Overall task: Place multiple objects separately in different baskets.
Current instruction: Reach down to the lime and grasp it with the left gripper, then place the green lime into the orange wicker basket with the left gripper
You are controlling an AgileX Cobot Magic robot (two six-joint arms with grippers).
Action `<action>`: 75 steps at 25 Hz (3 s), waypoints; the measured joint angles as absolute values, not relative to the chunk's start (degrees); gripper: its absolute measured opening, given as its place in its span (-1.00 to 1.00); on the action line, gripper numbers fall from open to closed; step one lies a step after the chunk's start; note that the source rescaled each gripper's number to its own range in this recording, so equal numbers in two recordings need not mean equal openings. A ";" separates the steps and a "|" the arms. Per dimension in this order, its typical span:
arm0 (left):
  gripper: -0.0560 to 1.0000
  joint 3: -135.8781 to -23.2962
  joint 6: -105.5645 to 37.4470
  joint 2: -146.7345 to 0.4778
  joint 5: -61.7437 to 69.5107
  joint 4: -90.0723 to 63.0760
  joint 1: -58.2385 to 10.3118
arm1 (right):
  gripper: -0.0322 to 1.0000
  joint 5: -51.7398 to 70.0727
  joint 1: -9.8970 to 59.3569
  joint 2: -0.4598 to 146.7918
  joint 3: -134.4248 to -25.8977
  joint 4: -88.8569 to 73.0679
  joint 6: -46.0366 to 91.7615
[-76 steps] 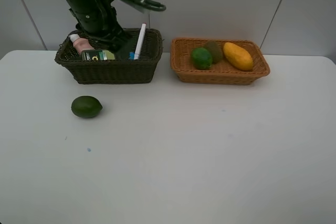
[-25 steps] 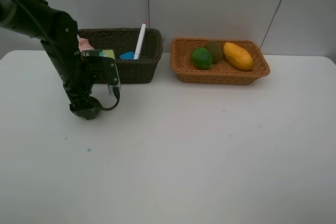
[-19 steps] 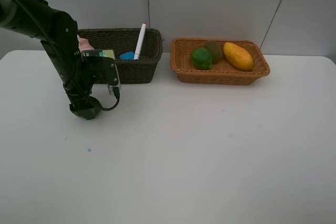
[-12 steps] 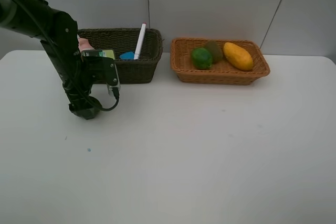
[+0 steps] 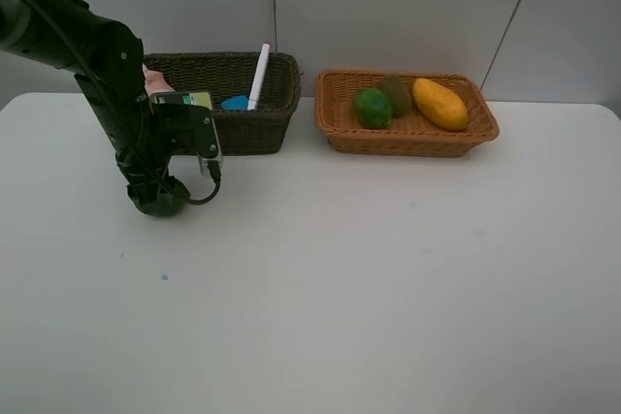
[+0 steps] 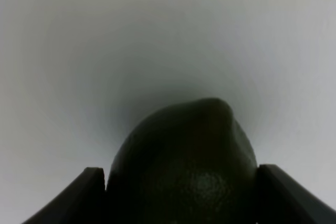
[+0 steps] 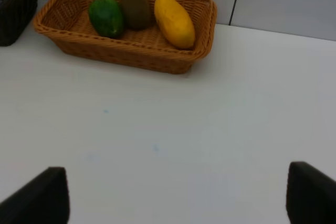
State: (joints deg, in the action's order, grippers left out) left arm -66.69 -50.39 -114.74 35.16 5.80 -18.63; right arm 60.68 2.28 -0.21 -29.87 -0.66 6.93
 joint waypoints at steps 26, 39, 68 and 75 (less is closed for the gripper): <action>0.42 -66.69 -45.88 -114.74 33.48 6.15 -18.63 | 0.99 60.68 2.28 -0.21 -29.87 -0.66 6.93; 0.42 -72.37 -42.94 -111.79 43.87 8.25 -18.63 | 0.99 60.68 2.28 -0.21 -29.87 -0.66 6.93; 0.42 -96.49 -19.74 -119.55 15.50 -3.88 -37.94 | 0.99 60.68 2.28 -0.21 -29.87 -0.66 6.93; 0.42 -96.49 -18.89 -125.61 5.40 -6.80 -37.94 | 0.99 60.68 2.28 -0.21 -29.87 -0.66 6.93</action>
